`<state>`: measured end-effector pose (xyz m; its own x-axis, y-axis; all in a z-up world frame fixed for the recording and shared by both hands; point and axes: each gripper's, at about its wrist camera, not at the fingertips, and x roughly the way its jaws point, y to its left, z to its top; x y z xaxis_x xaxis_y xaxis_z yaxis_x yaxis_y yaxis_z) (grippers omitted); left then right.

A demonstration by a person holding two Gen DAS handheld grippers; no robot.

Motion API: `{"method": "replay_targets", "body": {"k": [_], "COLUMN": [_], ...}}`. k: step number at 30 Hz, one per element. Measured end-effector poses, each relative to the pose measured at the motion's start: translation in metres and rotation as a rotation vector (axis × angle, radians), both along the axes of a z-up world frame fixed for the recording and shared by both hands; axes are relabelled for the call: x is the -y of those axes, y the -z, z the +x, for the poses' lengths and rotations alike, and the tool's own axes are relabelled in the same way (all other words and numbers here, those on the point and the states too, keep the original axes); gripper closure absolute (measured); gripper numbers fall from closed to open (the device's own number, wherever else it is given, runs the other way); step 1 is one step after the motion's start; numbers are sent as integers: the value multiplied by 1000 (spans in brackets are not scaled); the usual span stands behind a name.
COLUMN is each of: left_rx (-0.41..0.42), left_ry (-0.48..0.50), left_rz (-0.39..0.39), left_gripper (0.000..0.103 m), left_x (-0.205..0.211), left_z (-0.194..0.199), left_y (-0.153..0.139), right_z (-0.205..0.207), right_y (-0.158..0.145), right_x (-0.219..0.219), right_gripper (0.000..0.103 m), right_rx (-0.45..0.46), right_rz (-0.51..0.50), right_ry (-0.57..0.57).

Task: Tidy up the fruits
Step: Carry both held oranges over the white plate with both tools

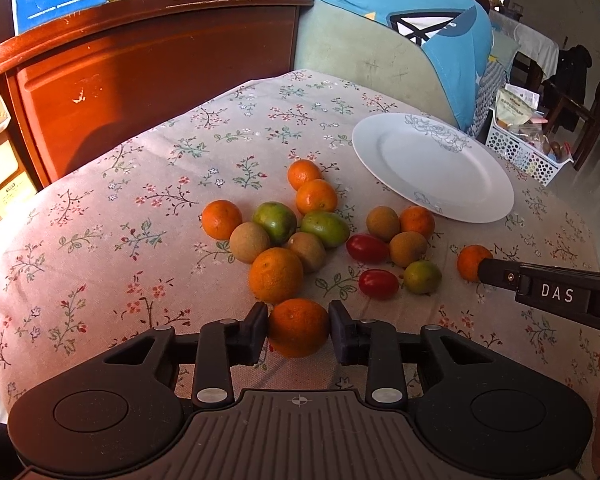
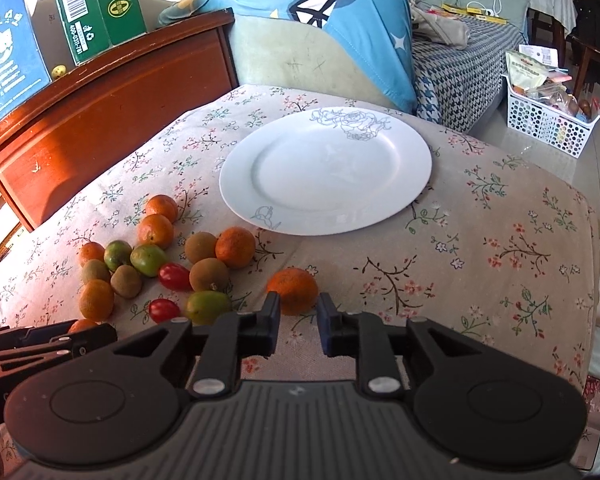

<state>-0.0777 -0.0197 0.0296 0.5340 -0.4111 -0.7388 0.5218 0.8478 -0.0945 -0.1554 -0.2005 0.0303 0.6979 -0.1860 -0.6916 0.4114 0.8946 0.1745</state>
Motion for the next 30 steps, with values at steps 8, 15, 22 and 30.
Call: {"method": "replay_targets", "body": {"k": [8, 15, 22, 30], "left_rx": [-2, 5, 17, 43], "left_ry": [-11, -6, 19, 52], "left_rz": [3, -20, -74, -123], "left_gripper": [73, 73, 73, 73], "left_x": [-2, -3, 4, 24], "left_z": [2, 1, 4, 23], "left_y": [0, -6, -25, -54], "right_z": [11, 12, 8, 13], "right_y": [5, 7, -18, -51], "right_x": [-4, -5, -2, 21], "right_gripper": [62, 73, 73, 73], "right_rx": [14, -2, 43, 85], "right_rz": [-25, -16, 31, 85], "right_ry": [-26, -33, -50, -61]}}
